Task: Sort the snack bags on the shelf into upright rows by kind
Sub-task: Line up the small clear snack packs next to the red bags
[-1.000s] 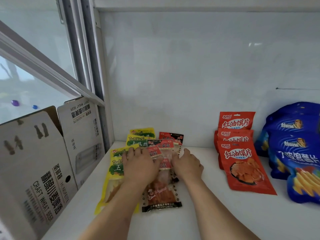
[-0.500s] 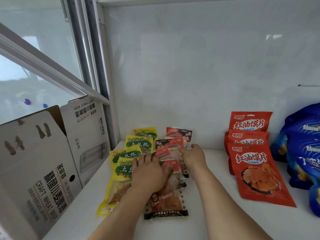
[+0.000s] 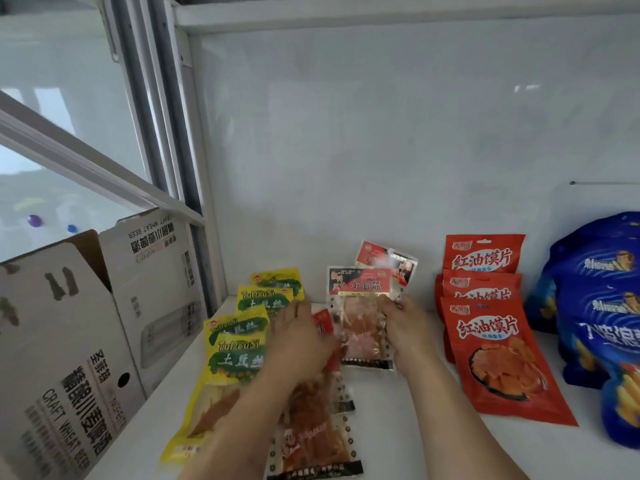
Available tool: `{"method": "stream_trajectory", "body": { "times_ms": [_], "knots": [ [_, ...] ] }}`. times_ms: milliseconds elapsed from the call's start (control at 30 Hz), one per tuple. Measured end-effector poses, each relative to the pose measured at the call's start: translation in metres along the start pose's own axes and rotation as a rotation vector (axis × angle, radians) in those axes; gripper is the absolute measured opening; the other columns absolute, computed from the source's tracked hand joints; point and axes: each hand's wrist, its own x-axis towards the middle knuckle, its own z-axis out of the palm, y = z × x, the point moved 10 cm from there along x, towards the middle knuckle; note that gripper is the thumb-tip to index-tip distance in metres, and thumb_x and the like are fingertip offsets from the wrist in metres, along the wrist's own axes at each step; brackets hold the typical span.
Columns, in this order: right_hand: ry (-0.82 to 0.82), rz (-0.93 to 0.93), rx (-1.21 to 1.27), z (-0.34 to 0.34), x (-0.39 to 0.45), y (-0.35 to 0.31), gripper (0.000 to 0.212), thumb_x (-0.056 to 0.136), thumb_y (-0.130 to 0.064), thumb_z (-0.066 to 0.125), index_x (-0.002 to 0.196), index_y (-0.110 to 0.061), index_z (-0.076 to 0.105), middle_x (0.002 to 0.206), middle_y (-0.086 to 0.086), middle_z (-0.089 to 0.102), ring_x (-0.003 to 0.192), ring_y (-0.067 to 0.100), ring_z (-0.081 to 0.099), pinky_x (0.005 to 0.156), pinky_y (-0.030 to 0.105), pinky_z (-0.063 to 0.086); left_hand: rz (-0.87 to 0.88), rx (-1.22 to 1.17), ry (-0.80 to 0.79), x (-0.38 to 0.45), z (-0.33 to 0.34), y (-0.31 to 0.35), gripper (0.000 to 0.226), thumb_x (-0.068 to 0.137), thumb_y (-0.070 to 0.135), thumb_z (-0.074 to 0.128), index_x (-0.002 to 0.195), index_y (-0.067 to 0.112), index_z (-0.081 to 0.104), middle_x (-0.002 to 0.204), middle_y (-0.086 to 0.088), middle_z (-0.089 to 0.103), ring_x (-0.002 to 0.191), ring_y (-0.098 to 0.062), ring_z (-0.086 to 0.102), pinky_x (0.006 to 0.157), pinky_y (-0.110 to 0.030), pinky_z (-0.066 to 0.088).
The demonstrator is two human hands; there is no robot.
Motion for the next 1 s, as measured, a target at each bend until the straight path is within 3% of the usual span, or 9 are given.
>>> {"method": "stream_trajectory", "body": {
  "times_ms": [133,233,367,433,500,567,667,833,1000],
  "knots": [
    [-0.049,-0.059,0.041,0.003,-0.002,-0.01,0.009,0.092,-0.026,0.066,0.094,-0.023,0.074,0.09,-0.001,0.079,0.087,0.022,0.075,0.089,0.052,0.057,-0.006,-0.427,0.021,0.009,0.004,0.015,0.092,0.088,0.056,0.067,0.159,0.017,0.022,0.16,-0.003,0.037,0.142,-0.024,0.042,0.115,-0.039,0.039],
    [-0.071,-0.062,0.158,0.002,0.0,-0.016,0.01,0.089,-0.024,0.072,0.097,-0.018,0.074,0.094,0.004,0.079,0.09,0.026,0.075,0.091,0.053,0.056,-0.072,-0.488,-0.065,0.013,0.012,0.014,0.089,0.09,0.045,0.071,0.158,0.016,0.023,0.145,-0.004,0.051,0.125,-0.023,0.056,0.098,-0.031,0.048],
    [-0.083,-0.005,0.307,0.0,0.003,-0.012,0.02,0.089,-0.023,0.074,0.105,-0.012,0.072,0.1,0.008,0.078,0.092,0.026,0.076,0.091,0.052,0.057,-0.11,-0.516,-0.114,0.012,0.022,0.004,0.05,0.091,0.037,0.073,0.133,0.013,0.057,0.107,0.004,0.061,0.084,-0.009,0.061,0.059,-0.014,0.046],
    [-0.098,0.044,0.324,0.002,0.002,-0.008,0.019,0.091,-0.024,0.072,0.105,-0.011,0.073,0.098,0.008,0.078,0.089,0.025,0.076,0.089,0.05,0.057,-0.118,-0.595,-0.109,0.01,0.025,0.0,0.032,0.092,0.028,0.074,0.118,0.014,0.063,0.092,0.005,0.063,0.062,-0.001,0.059,0.045,-0.009,0.041],
    [-0.112,0.081,0.355,0.005,0.001,-0.007,0.02,0.091,-0.024,0.072,0.104,-0.009,0.072,0.097,0.009,0.078,0.088,0.026,0.076,0.086,0.049,0.058,-0.132,-0.657,-0.129,0.009,0.027,-0.001,0.03,0.09,0.029,0.075,0.115,0.016,0.065,0.092,0.003,0.066,0.064,-0.001,0.063,0.052,-0.013,0.047],
    [-0.119,0.091,0.359,0.007,0.002,-0.007,0.021,0.09,-0.025,0.072,0.104,-0.009,0.072,0.096,0.007,0.079,0.088,0.025,0.076,0.085,0.047,0.058,-0.141,-0.684,-0.178,0.008,0.026,0.001,0.039,0.083,0.042,0.079,0.113,0.022,0.066,0.102,0.0,0.07,0.088,-0.012,0.067,0.075,-0.025,0.054],
    [-0.139,0.103,0.367,0.012,0.004,-0.008,0.034,0.085,-0.036,0.077,0.11,-0.013,0.072,0.104,0.005,0.078,0.1,0.027,0.073,0.095,0.053,0.053,-0.136,-0.731,-0.227,0.01,0.021,0.004,0.039,0.075,0.044,0.081,0.106,0.022,0.071,0.104,-0.001,0.076,0.098,-0.022,0.07,0.097,-0.044,0.055],
    [-0.121,0.044,0.311,0.004,0.01,-0.022,0.026,0.097,-0.034,0.063,0.11,-0.013,0.07,0.1,0.006,0.078,0.095,0.024,0.075,0.09,0.044,0.054,-0.096,-0.67,-0.222,0.016,0.015,0.005,0.003,0.093,0.023,0.07,0.096,0.021,0.072,0.099,0.001,0.076,0.092,-0.014,0.068,0.09,-0.034,0.054],
    [-0.084,0.002,0.205,-0.011,0.015,-0.025,0.017,0.1,-0.021,0.06,0.106,-0.008,0.069,0.101,0.012,0.077,0.091,0.027,0.074,0.081,0.038,0.057,-0.097,-0.727,-0.207,0.017,0.008,-0.002,0.014,0.099,0.016,0.062,0.11,0.015,0.071,0.108,-0.003,0.075,0.099,-0.018,0.068,0.088,-0.032,0.052]
  ]
}}
